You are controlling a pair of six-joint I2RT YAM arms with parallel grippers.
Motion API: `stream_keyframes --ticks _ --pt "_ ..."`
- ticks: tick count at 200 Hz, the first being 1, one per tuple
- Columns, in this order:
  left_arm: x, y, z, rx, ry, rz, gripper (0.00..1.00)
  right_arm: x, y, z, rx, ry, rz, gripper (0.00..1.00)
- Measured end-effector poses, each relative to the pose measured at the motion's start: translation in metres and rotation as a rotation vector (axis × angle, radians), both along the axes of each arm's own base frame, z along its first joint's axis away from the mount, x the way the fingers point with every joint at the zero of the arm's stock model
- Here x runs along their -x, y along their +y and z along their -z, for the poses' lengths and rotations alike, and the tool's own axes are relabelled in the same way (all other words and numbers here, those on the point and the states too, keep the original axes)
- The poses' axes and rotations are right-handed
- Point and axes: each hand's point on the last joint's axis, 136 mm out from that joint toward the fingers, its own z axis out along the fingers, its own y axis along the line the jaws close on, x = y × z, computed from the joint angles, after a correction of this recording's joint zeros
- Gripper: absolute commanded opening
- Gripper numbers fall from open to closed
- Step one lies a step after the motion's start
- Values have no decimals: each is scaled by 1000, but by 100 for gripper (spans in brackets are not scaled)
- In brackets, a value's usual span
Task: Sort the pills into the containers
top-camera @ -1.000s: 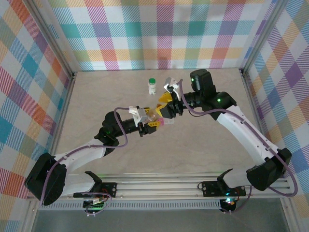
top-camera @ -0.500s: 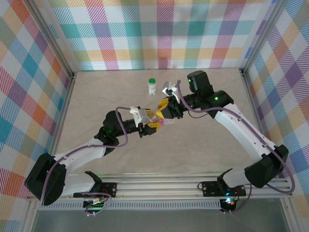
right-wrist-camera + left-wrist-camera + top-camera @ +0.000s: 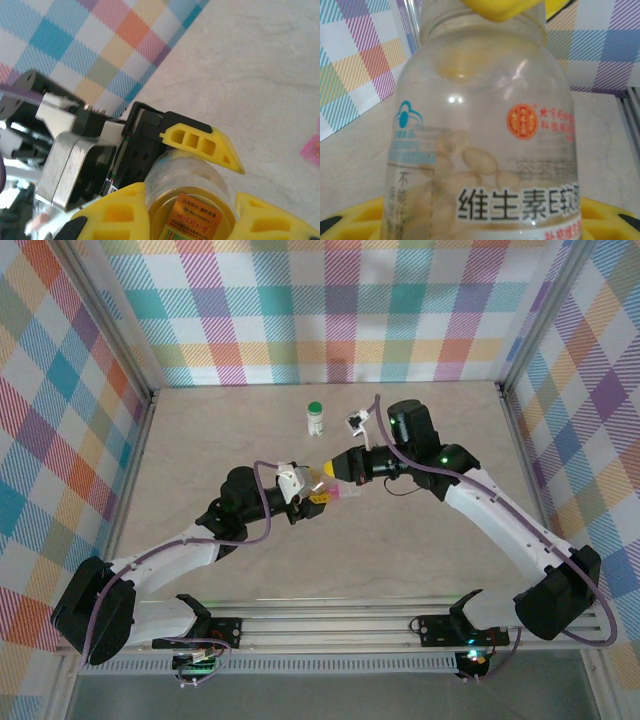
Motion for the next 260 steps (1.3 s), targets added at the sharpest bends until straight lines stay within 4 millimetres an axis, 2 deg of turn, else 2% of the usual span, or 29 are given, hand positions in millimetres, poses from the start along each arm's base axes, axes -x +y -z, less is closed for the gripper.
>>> stream_keyframes --ticks 50,65,111,148,185,199,212,242,260 --pt "-11 4 -2 -13 -23 -85 0 -21 5 -4 -64 135 209 0" --pt "-15 6 -1 -18 -23 -113 0 -27 8 -2 -68 157 236 12" --pt "-24 13 3 -22 -11 -183 0 -44 10 8 -37 169 298 32" --pt "-25 15 8 -20 4 -195 0 -48 10 15 -8 166 319 41" --pt "-25 16 9 -9 12 -205 0 -53 10 19 21 148 330 45" --pt "-22 14 9 -7 12 -183 0 -60 9 20 35 128 350 46" --pt "-10 6 9 -4 4 -118 0 -73 6 20 48 95 395 48" --pt "13 -7 -16 59 -70 -8 0 -104 -11 33 107 61 500 53" --pt "15 -8 -24 79 -92 8 0 -110 -16 38 132 54 518 58"
